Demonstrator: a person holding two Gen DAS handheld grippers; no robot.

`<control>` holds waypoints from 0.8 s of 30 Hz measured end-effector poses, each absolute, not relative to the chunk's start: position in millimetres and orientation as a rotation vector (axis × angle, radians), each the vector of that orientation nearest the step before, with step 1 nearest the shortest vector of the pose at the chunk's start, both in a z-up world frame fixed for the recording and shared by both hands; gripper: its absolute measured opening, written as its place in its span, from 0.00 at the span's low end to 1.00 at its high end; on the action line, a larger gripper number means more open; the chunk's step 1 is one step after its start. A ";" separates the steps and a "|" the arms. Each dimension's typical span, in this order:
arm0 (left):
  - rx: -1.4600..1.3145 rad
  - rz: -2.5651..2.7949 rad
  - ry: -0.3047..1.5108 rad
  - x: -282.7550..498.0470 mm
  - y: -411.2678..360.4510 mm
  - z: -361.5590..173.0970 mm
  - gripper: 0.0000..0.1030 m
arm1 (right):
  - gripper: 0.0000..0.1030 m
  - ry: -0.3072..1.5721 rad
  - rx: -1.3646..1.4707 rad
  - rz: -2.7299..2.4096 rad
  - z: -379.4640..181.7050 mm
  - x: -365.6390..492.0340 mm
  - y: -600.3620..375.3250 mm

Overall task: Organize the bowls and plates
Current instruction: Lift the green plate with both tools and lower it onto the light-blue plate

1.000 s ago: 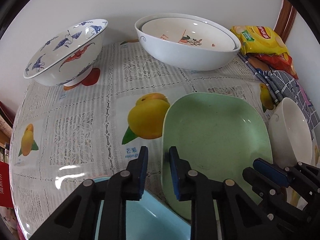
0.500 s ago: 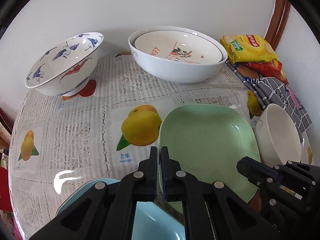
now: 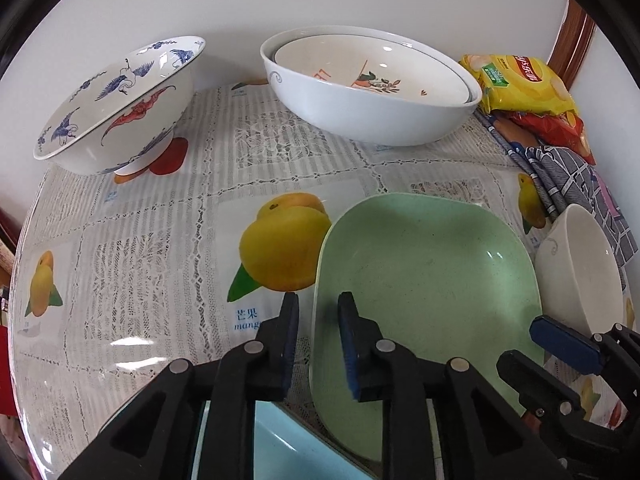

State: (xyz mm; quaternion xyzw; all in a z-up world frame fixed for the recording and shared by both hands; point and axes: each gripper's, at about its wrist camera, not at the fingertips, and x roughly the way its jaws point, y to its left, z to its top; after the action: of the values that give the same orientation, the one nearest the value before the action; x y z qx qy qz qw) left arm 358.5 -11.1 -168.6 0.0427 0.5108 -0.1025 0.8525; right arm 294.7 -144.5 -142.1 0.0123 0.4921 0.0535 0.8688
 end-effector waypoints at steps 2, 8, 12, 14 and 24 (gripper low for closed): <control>0.070 -0.219 1.074 358.2 -8.5 -166.4 0.11 | 0.30 1.029 0.023 0.107 -141.8 296.6 -143.4; 0.059 -0.195 1.077 359.5 1.4 -162.1 0.11 | 0.30 1.018 0.047 0.121 -142.8 302.1 -140.9; 0.076 -0.189 1.081 359.4 5.3 -162.0 0.13 | 0.30 0.988 0.052 0.113 -138.1 301.3 -140.1; 0.076 -0.169 1.079 359.7 7.3 -161.4 0.13 | 0.30 0.958 0.051 0.088 -132.5 300.0 -144.6; 0.071 -0.170 1.078 360.6 8.8 -162.6 0.13 | 0.22 0.987 0.022 0.063 -142.7 319.7 -141.6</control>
State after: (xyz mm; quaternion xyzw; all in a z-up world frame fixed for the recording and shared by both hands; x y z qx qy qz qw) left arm 360.6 8.8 -162.6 0.0338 0.5124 -0.0807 0.8543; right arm 319.7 -141.6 -142.7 0.0104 0.4737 0.0301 0.8801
